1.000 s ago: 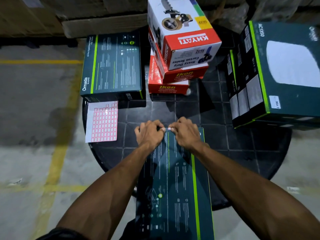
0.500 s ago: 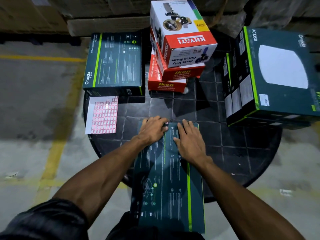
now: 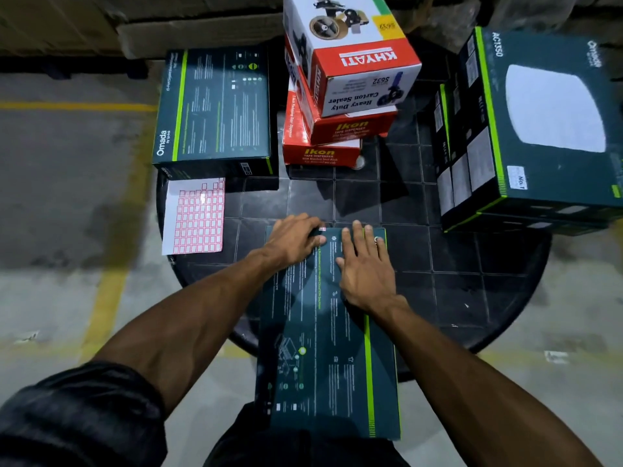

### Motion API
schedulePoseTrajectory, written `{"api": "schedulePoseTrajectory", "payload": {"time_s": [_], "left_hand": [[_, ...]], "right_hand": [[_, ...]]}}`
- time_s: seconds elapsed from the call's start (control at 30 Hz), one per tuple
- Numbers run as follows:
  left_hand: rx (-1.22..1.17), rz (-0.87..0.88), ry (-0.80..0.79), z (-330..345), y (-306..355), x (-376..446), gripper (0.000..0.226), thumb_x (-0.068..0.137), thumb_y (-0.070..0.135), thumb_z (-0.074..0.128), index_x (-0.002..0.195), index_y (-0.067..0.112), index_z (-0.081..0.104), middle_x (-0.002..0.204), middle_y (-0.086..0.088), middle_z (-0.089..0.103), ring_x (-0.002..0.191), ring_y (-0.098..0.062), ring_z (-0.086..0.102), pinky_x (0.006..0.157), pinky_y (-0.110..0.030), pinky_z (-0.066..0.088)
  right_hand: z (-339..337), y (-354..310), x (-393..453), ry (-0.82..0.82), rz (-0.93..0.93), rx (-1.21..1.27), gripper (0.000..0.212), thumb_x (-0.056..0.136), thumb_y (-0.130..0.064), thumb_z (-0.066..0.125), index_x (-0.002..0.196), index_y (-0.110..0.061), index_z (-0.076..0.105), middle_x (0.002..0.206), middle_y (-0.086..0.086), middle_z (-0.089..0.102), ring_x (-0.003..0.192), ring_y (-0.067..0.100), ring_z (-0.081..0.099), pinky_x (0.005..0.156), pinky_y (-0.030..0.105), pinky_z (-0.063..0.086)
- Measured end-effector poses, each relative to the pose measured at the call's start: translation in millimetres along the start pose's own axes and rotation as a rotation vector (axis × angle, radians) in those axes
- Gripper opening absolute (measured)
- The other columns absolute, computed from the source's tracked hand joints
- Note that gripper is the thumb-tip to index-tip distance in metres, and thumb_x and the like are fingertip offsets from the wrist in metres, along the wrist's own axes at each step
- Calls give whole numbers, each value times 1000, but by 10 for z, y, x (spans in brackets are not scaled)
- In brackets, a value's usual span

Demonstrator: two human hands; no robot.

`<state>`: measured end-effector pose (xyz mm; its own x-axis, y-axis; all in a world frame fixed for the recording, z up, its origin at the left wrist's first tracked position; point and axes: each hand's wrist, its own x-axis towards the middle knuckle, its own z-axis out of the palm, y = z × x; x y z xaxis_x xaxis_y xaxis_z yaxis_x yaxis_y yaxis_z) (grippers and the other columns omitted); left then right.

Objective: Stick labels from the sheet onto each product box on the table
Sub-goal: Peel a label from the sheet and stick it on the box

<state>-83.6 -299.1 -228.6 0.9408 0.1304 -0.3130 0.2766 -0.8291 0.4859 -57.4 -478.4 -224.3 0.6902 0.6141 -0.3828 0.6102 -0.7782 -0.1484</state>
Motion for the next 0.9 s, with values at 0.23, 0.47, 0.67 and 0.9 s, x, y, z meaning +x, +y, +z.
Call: {"api": "schedulePoseTrajectory", "payload": {"time_s": [0.23, 0.47, 0.67, 0.9], "left_hand": [[94, -5, -58, -50, 34, 8, 25, 98, 43, 47, 112, 23, 54, 103, 4, 51, 101, -15, 42, 86, -38, 30], [170, 10, -78, -75, 108, -67, 40, 101, 41, 42, 135, 21, 43, 125, -6, 56, 113, -23, 51, 98, -43, 37], [383, 172, 31, 88, -88, -217, 48, 104, 37, 32, 150, 22, 31, 145, -10, 45, 129, -28, 43, 113, -42, 29], [473, 155, -8, 65, -63, -270, 51, 105, 35, 25, 154, 23, 17, 153, -13, 32, 137, -32, 34, 116, -45, 24]], "right_hand": [[-57, 10, -12, -41, -12, -14, 60, 106, -35, 17, 155, -11, -7, 162, 11, -16, 149, 29, -15, 121, 45, -5], [-130, 67, -9, -88, -44, -5, 62, 105, -31, 22, 155, -11, -9, 161, 11, -19, 149, 28, -16, 121, 42, -5], [-124, 65, -2, -93, -52, -16, 62, 105, -31, 21, 154, -10, -11, 160, 13, -20, 148, 30, -17, 122, 44, -4], [-102, 76, 8, -94, -56, -2, 63, 105, -30, 23, 154, -11, -11, 161, 13, -20, 148, 30, -17, 122, 45, -4]]}}
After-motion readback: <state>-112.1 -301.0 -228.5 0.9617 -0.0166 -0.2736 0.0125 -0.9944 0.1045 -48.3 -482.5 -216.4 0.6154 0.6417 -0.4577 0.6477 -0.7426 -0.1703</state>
